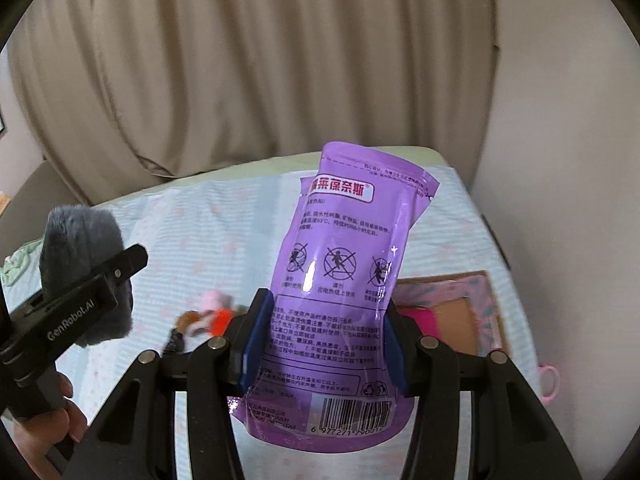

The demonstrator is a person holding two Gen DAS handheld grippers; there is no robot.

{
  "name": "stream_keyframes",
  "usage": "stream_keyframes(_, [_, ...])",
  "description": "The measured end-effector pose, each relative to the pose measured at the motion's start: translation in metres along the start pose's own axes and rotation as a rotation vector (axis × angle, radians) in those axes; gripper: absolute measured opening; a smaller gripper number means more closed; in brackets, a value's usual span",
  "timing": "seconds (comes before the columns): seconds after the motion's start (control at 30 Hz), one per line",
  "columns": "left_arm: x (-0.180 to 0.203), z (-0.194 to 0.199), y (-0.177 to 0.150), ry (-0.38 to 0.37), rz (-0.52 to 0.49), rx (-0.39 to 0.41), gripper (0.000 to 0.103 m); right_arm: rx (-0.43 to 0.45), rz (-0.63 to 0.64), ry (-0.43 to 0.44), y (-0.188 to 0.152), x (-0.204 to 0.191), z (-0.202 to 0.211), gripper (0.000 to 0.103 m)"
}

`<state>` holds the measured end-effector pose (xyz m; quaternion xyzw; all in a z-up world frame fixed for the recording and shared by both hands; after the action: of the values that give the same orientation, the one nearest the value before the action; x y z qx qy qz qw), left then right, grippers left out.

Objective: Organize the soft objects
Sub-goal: 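Carry sock and packet over the box and release both inside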

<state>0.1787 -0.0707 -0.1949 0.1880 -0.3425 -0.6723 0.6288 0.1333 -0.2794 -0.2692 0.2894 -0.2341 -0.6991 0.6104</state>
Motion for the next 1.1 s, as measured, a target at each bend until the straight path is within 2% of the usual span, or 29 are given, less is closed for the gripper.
stream_keyframes(0.2, [0.086, -0.031, -0.009, -0.099, -0.089, -0.079, 0.047, -0.044, -0.053, -0.076, -0.005, 0.068, 0.000, 0.047])
stream_keyframes(0.33, [0.130, -0.061, -0.020, -0.121, -0.148, -0.136, 0.047, -0.101, -0.101, -0.105, -0.011, 0.110, -0.015, 0.047])
stream_keyframes(0.47, [0.161, -0.099, -0.037, -0.125, -0.176, -0.208, 0.047, -0.182, -0.155, -0.091, -0.020, 0.143, -0.044, 0.047])
stream_keyframes(0.73, [0.174, -0.176, -0.065, -0.068, -0.169, -0.341, 0.047, -0.375, -0.242, -0.012, -0.046, 0.183, -0.117, 0.047])
stream_keyframes(0.93, [0.161, -0.239, -0.104, -0.012, -0.173, -0.473, 0.047, -0.459, -0.315, 0.034, -0.064, 0.201, -0.168, 0.047])
stream_keyframes(1.1, [0.155, -0.269, -0.142, -0.007, -0.202, -0.585, 0.047, -0.510, -0.353, 0.055, -0.072, 0.205, -0.198, 0.047])
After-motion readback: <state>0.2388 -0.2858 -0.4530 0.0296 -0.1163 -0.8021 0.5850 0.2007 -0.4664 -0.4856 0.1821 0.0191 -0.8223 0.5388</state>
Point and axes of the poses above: each gripper's, at about its wrist camera, not at the fingertips, and z roughly against the way its jaws point, x to its right, y to its top, the point moved 5 cm from there along -z, roughly the way its jaws point, and after that the axes turned 1 degree about z, right-handed, at the moved point
